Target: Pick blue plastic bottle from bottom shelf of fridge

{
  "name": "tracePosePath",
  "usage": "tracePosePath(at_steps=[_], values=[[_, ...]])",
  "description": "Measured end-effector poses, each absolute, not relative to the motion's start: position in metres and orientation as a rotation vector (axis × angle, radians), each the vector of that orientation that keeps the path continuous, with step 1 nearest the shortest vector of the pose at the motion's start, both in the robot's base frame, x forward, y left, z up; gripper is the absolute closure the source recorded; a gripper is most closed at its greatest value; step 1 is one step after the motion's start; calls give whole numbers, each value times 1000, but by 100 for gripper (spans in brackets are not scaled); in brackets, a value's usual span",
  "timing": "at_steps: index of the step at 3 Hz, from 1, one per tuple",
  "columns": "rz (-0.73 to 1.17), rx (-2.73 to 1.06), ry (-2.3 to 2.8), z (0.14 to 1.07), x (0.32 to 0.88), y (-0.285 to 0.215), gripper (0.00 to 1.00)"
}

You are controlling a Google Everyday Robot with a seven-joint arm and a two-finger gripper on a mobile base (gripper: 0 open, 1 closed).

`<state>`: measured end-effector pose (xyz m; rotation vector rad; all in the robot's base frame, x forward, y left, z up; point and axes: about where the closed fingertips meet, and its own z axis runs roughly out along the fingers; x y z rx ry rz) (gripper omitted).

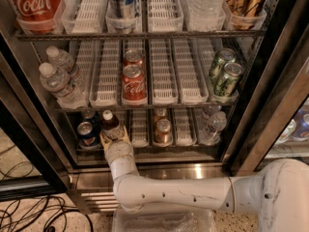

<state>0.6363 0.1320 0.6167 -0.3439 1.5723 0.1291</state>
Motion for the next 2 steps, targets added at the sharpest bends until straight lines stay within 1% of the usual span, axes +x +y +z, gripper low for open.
tracePosePath(at_steps=[2], values=[[132, -342, 1576, 615, 638, 131, 100]])
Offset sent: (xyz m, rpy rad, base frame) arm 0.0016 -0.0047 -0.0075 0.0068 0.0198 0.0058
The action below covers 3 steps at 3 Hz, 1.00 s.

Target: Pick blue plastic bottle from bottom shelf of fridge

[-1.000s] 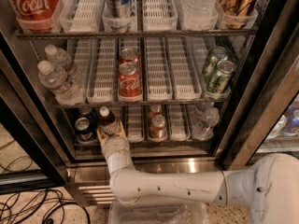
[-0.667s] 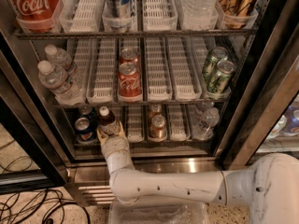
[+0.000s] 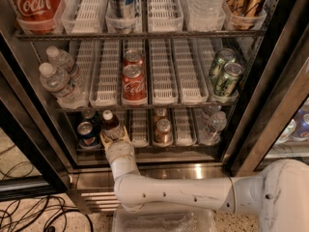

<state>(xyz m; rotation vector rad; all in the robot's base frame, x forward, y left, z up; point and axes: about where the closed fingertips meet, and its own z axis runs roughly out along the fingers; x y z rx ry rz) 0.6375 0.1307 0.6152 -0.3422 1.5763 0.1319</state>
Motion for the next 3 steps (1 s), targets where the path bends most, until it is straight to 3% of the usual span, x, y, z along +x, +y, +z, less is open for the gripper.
tracePosePath(at_steps=[3], values=[[128, -351, 1498, 622, 645, 146, 100]])
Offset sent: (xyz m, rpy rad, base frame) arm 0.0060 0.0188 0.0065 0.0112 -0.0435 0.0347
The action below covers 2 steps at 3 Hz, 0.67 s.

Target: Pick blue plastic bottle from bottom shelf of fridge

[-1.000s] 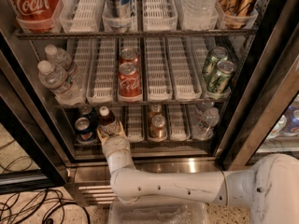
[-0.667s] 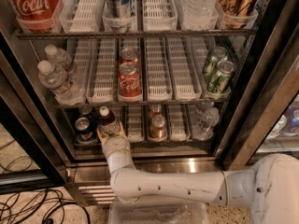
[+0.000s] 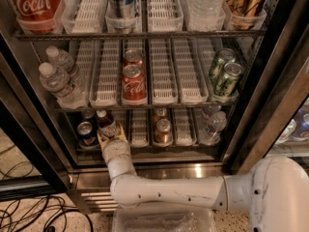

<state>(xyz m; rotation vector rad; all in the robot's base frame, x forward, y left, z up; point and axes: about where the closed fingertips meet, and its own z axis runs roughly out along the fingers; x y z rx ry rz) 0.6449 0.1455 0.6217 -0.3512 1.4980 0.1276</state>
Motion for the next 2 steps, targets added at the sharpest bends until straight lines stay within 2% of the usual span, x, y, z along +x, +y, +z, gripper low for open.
tracePosePath(at_steps=[2], values=[[92, -355, 1355, 644, 645, 151, 100]])
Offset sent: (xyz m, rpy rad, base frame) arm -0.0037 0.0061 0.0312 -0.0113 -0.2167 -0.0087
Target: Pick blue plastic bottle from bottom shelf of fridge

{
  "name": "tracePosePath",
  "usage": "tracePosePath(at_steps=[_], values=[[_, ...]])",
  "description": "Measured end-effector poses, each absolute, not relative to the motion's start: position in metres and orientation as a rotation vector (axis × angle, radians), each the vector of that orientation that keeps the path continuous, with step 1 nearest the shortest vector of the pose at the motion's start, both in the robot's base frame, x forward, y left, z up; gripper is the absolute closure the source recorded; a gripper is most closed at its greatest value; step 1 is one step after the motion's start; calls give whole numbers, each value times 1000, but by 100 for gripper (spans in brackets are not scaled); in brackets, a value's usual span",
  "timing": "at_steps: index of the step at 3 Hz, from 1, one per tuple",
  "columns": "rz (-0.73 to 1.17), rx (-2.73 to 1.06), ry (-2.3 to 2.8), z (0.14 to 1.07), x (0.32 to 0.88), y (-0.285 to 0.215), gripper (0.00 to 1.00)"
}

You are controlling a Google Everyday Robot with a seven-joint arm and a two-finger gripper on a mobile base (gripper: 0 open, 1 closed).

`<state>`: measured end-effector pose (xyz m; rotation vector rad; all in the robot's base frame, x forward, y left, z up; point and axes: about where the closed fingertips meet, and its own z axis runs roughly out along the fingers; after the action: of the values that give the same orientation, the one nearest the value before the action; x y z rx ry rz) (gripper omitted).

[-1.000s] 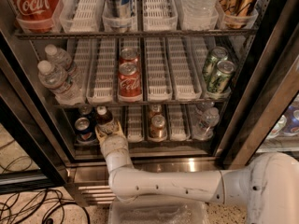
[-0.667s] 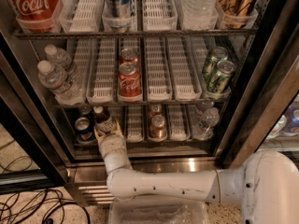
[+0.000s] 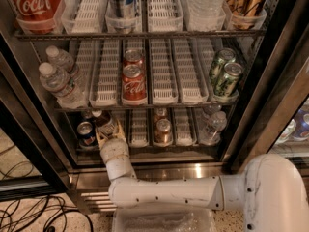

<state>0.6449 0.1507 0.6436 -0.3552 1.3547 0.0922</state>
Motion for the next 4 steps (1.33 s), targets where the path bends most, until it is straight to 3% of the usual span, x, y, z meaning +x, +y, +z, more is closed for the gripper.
tracePosePath(at_steps=[4], values=[[18, -290, 1311, 645, 615, 118, 100]])
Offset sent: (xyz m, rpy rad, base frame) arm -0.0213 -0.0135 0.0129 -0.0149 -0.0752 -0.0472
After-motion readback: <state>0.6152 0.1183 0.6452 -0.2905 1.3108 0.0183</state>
